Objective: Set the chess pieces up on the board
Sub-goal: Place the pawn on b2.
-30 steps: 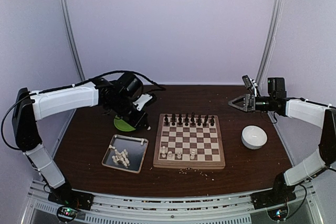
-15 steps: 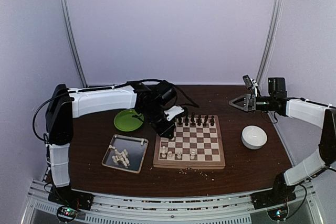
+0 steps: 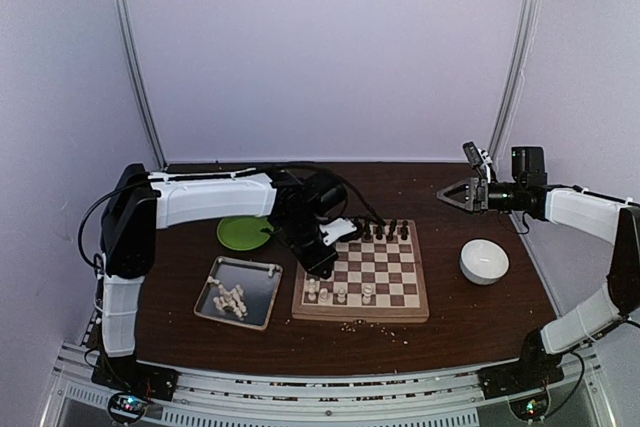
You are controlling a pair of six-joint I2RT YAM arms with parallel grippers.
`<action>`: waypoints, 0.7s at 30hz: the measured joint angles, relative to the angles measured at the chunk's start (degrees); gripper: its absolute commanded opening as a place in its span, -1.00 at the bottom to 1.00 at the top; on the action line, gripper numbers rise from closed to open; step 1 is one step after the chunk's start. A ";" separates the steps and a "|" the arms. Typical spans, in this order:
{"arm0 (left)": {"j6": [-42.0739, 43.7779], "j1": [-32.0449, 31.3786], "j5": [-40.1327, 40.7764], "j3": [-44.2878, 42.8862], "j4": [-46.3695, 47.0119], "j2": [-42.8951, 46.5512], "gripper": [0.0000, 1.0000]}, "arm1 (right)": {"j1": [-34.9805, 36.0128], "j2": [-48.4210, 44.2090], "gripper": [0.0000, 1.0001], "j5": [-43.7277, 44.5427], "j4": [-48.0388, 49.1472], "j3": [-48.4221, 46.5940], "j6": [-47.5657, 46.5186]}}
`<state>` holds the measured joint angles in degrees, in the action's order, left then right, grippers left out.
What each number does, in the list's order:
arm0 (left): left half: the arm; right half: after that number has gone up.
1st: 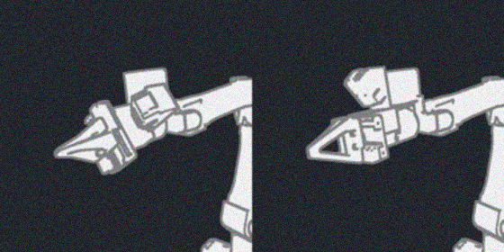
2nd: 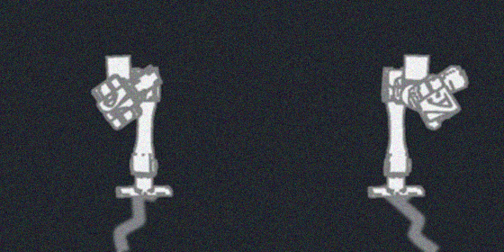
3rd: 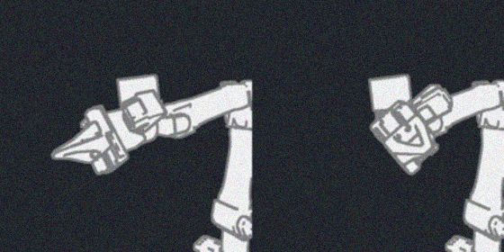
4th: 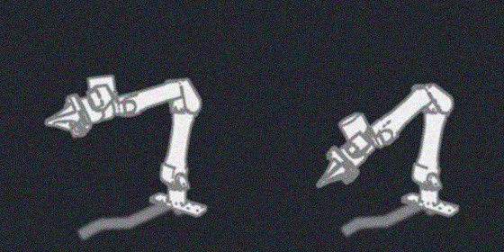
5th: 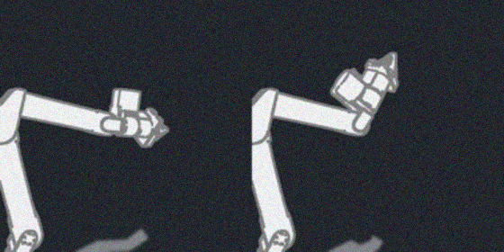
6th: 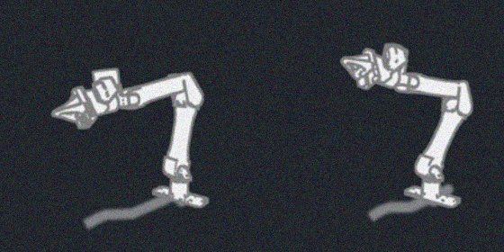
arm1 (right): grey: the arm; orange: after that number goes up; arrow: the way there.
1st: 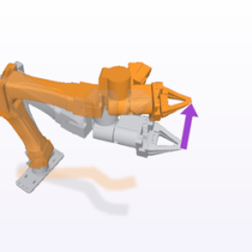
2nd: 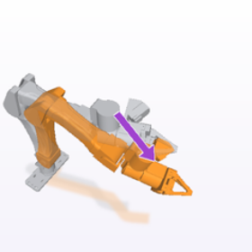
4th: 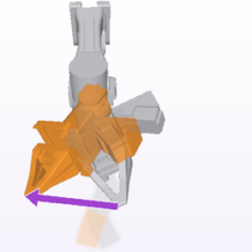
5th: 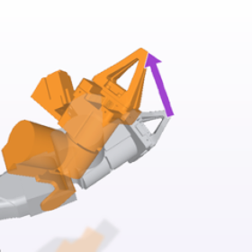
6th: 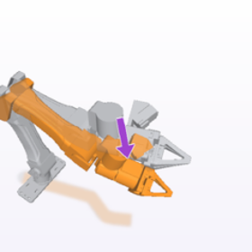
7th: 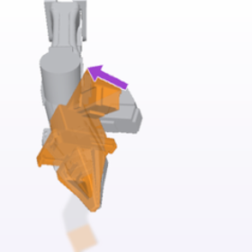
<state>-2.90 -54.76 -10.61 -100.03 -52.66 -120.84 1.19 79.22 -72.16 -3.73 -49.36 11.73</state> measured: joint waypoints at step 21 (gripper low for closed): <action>1.75 -1.22 0.28 -0.79 -1.57 -2.56 -0.70 | 0.00 0.26 0.39 -0.07 -0.15 0.00 0.00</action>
<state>-1.15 -55.99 -10.33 -100.82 -54.24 -123.39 1.19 79.48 -72.23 -3.88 -49.36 11.73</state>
